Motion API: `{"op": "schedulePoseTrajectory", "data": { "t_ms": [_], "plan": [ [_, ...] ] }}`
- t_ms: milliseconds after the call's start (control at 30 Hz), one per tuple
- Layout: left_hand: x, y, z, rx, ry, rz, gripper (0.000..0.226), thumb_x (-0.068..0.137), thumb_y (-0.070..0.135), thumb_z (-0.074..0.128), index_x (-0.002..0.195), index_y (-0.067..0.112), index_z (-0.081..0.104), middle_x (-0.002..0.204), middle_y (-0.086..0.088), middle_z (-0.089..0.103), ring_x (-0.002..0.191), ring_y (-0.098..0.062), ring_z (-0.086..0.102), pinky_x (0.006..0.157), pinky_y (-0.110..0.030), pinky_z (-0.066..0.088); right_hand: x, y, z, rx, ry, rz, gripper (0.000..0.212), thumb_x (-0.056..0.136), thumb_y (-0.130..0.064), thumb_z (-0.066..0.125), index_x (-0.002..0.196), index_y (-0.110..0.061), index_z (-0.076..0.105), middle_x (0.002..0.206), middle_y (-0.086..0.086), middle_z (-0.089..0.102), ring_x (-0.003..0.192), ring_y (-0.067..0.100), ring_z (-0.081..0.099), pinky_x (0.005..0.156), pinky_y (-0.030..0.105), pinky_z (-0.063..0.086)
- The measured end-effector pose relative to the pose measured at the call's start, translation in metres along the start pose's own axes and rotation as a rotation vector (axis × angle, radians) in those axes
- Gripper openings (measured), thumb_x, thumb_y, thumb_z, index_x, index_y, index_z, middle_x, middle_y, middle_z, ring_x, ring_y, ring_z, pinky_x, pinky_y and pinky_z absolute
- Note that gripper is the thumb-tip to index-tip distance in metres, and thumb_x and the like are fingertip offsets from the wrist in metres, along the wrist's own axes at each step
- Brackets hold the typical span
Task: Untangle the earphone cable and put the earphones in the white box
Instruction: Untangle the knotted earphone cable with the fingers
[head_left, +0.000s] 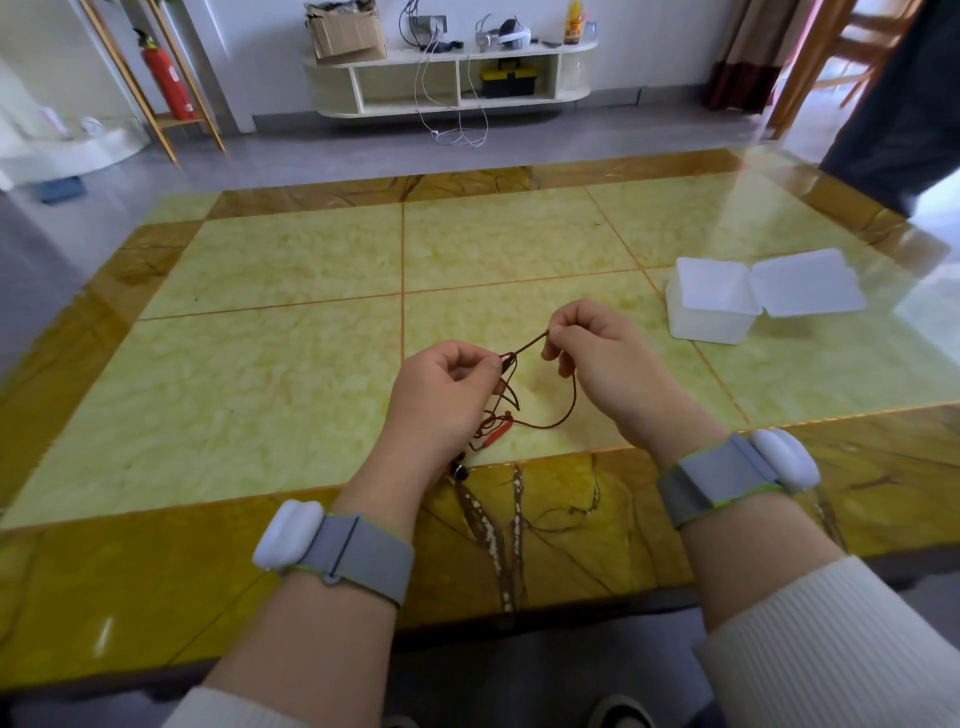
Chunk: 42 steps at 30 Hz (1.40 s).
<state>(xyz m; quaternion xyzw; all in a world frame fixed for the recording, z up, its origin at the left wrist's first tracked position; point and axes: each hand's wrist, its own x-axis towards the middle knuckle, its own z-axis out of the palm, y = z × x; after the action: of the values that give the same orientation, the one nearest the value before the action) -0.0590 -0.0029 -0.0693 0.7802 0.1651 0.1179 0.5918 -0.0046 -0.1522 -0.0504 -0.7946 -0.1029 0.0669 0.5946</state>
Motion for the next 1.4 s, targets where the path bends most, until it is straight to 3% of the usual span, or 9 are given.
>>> {"op": "schedulePoseTrajectory", "data": {
  "t_ms": [133,300,433,600,733,833,1033,1167,1400],
  "plan": [
    [0.001,-0.003,-0.001,0.007,0.010,-0.005,0.008,0.089,0.024,0.067,0.083,0.023,0.072,0.084,-0.001,0.074,0.078,-0.015,0.069,0.069,-0.031,0.058,-0.001,0.002,0.000,-0.150,-0.037,-0.071,0.016,0.094,-0.030,0.059,0.091,-0.020,0.070,0.077,-0.005,0.069,0.070,0.012,0.059,0.070,0.036,0.053],
    [0.003,-0.003,0.000,-0.019,0.021,-0.054,0.012,0.092,0.024,0.062,0.082,0.021,0.069,0.082,0.005,0.075,0.056,-0.004,0.056,0.060,-0.025,0.045,-0.002,0.003,0.000,-0.158,-0.093,-0.086,0.018,0.097,-0.025,0.056,0.087,-0.020,0.069,0.075,-0.007,0.070,0.071,0.011,0.061,0.077,0.036,0.054],
    [0.004,-0.003,-0.001,0.006,0.042,-0.098,0.012,0.097,0.026,0.052,0.090,0.023,0.062,0.082,0.006,0.075,0.056,-0.009,0.054,0.059,-0.027,0.043,-0.001,0.001,0.000,-0.048,-0.056,-0.049,0.024,0.101,-0.021,0.047,0.084,-0.018,0.063,0.074,-0.005,0.065,0.067,0.008,0.057,0.061,0.020,0.045],
    [0.004,-0.003,-0.004,0.059,0.084,-0.094,0.016,0.100,0.025,0.044,0.102,0.020,0.059,0.079,0.004,0.062,0.059,-0.011,0.050,0.054,-0.026,0.041,0.006,-0.001,-0.005,0.167,0.066,0.100,0.032,0.101,-0.026,0.042,0.073,-0.018,0.055,0.072,0.000,0.060,0.065,0.014,0.051,0.062,0.028,0.039],
    [0.006,0.000,-0.005,-0.048,0.102,-0.167,0.016,0.099,0.024,0.044,0.100,0.020,0.060,0.072,0.004,0.052,0.059,-0.013,0.045,0.053,-0.026,0.039,0.005,0.006,-0.010,-0.098,0.109,0.130,0.042,0.099,-0.042,0.042,0.081,-0.008,0.060,0.078,0.000,0.060,0.069,0.014,0.052,0.069,0.033,0.044],
    [0.007,0.002,-0.006,-0.188,0.090,-0.228,0.020,0.096,0.022,0.041,0.080,0.019,0.052,0.067,0.003,0.044,0.055,-0.014,0.038,0.049,-0.026,0.033,0.005,0.014,-0.011,-0.310,0.074,0.070,0.035,0.099,-0.036,0.047,0.092,-0.005,0.062,0.080,-0.001,0.061,0.075,0.016,0.055,0.069,0.032,0.044],
    [0.007,0.005,-0.009,-0.329,0.078,-0.300,0.031,0.098,0.033,0.044,0.069,0.021,0.044,0.054,0.006,0.039,0.045,-0.012,0.033,0.043,-0.026,0.029,0.009,0.022,-0.010,-0.845,0.025,-0.028,0.029,0.093,-0.037,0.055,0.119,-0.031,0.065,0.139,-0.002,0.049,0.124,0.028,0.045,0.100,0.039,0.040],
    [0.007,0.007,-0.008,-0.334,0.060,-0.292,0.025,0.093,0.040,0.056,0.079,0.020,0.053,0.057,0.006,0.041,0.047,-0.012,0.038,0.047,-0.027,0.031,0.003,0.016,-0.003,-0.666,-0.053,-0.246,0.032,0.090,-0.027,0.061,0.122,-0.029,0.065,0.134,-0.008,0.059,0.129,0.018,0.048,0.107,0.036,0.039],
    [0.006,0.009,-0.011,-0.675,-0.013,-0.278,0.032,0.090,0.004,0.042,0.063,0.018,0.033,0.054,0.003,0.029,0.043,-0.012,0.025,0.044,-0.027,0.023,-0.001,0.017,0.008,-0.722,-0.361,-0.137,0.039,0.090,-0.029,0.064,0.128,-0.034,0.062,0.129,-0.013,0.064,0.116,0.011,0.058,0.101,0.027,0.044]
  ]
}}
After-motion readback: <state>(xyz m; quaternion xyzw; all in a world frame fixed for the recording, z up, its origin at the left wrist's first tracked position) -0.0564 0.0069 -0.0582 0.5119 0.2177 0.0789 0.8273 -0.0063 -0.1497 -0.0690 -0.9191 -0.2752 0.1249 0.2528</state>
